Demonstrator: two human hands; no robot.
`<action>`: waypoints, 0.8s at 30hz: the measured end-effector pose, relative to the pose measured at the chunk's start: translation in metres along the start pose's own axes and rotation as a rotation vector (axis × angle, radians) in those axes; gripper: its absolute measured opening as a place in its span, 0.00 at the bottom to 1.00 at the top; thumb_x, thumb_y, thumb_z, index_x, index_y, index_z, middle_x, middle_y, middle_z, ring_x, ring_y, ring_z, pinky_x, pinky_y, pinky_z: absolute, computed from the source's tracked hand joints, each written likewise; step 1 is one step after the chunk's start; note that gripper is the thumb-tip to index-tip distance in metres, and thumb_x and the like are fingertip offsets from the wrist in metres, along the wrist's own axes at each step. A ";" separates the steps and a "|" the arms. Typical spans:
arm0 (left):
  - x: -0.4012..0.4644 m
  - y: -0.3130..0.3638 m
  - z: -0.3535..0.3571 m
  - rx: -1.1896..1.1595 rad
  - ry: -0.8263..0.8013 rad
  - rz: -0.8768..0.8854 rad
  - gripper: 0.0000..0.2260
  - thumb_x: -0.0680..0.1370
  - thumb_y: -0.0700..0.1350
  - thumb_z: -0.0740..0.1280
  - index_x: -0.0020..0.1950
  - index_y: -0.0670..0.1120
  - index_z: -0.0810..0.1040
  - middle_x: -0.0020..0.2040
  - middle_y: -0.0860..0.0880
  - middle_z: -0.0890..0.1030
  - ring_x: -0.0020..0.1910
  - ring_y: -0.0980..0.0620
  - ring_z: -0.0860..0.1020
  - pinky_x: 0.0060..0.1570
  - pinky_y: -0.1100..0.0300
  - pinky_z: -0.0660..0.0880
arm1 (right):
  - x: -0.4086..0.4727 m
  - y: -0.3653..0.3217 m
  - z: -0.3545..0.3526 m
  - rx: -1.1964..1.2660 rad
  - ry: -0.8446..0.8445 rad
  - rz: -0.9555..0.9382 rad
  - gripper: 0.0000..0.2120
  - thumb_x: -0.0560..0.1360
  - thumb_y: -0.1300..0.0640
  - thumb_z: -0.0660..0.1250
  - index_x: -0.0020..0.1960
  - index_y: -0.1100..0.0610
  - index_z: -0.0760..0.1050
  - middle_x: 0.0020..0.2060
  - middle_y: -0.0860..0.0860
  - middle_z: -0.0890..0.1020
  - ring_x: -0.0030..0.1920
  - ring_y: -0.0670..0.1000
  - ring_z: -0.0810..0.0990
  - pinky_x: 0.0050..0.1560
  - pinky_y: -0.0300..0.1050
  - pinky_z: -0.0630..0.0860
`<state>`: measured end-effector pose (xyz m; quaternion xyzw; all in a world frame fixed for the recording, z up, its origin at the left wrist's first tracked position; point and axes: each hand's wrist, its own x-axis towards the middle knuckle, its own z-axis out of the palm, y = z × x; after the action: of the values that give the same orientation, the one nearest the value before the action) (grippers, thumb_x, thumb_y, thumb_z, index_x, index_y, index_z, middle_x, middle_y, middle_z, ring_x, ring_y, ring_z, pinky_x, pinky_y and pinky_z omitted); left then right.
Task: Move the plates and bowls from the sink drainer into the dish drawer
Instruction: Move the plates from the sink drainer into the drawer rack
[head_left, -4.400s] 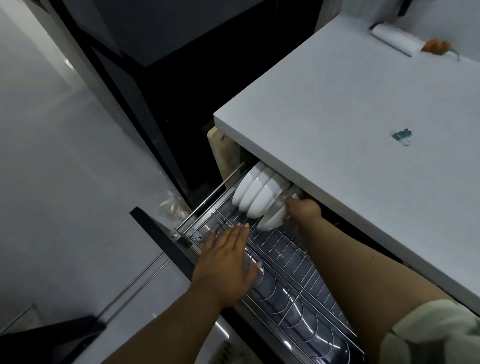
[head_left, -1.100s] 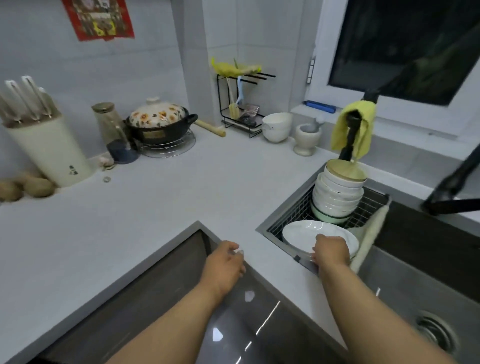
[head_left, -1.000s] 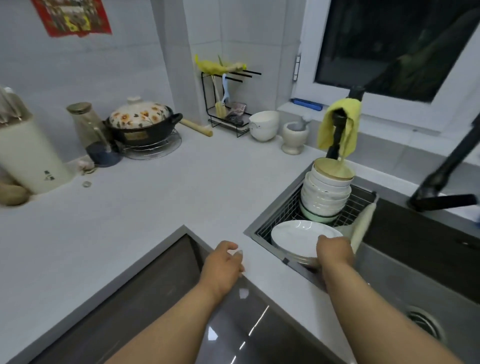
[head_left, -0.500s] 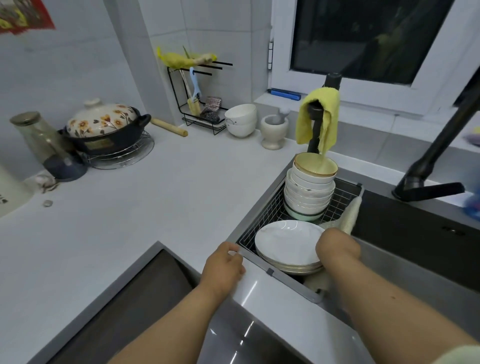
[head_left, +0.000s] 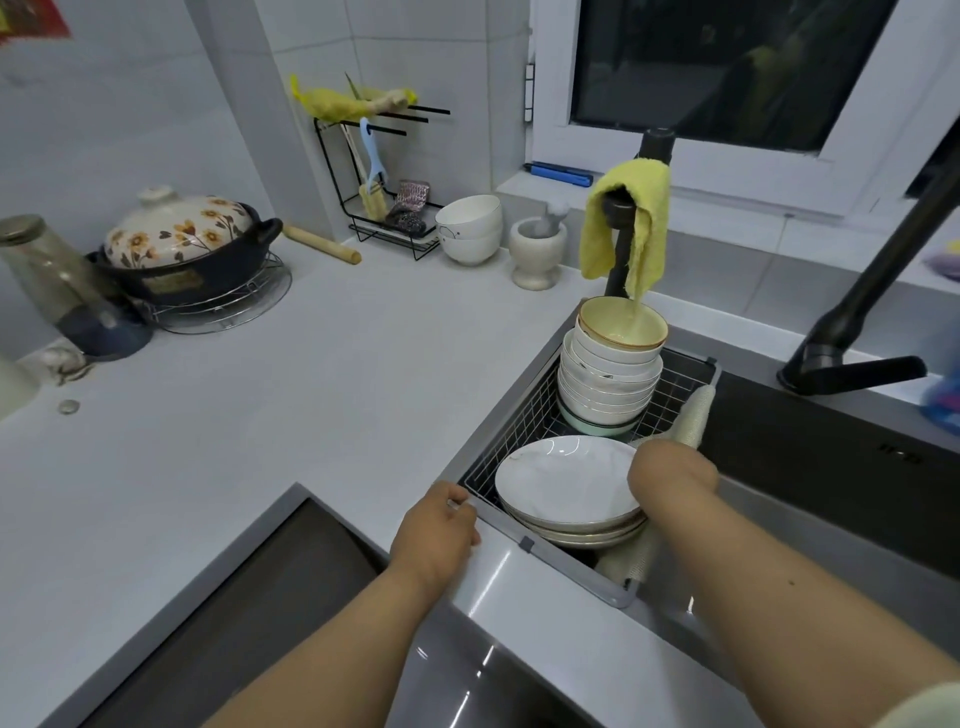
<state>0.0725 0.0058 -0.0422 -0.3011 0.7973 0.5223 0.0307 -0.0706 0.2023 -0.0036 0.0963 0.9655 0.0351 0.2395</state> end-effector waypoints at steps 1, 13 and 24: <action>0.001 0.000 0.001 0.014 0.002 -0.003 0.05 0.78 0.47 0.60 0.51 0.54 0.74 0.36 0.50 0.83 0.35 0.50 0.79 0.49 0.49 0.79 | -0.001 0.001 -0.001 0.016 -0.004 0.009 0.19 0.78 0.59 0.63 0.68 0.57 0.72 0.66 0.52 0.75 0.66 0.52 0.73 0.63 0.45 0.71; 0.001 0.003 0.004 0.061 0.037 -0.022 0.05 0.78 0.48 0.60 0.52 0.53 0.74 0.36 0.51 0.83 0.39 0.49 0.79 0.50 0.49 0.78 | -0.004 -0.006 0.008 0.148 0.114 -0.097 0.20 0.75 0.55 0.65 0.66 0.57 0.71 0.62 0.54 0.78 0.62 0.55 0.77 0.56 0.47 0.74; 0.003 0.016 0.014 0.020 0.018 -0.005 0.04 0.79 0.47 0.59 0.49 0.52 0.74 0.35 0.49 0.82 0.37 0.49 0.77 0.49 0.46 0.78 | -0.017 -0.009 0.032 0.106 -0.197 -0.799 0.09 0.70 0.54 0.74 0.49 0.56 0.84 0.42 0.50 0.82 0.43 0.46 0.75 0.35 0.32 0.66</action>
<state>0.0581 0.0208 -0.0371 -0.3074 0.8019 0.5116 0.0278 -0.0429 0.1910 -0.0249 -0.2709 0.8999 -0.1197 0.3201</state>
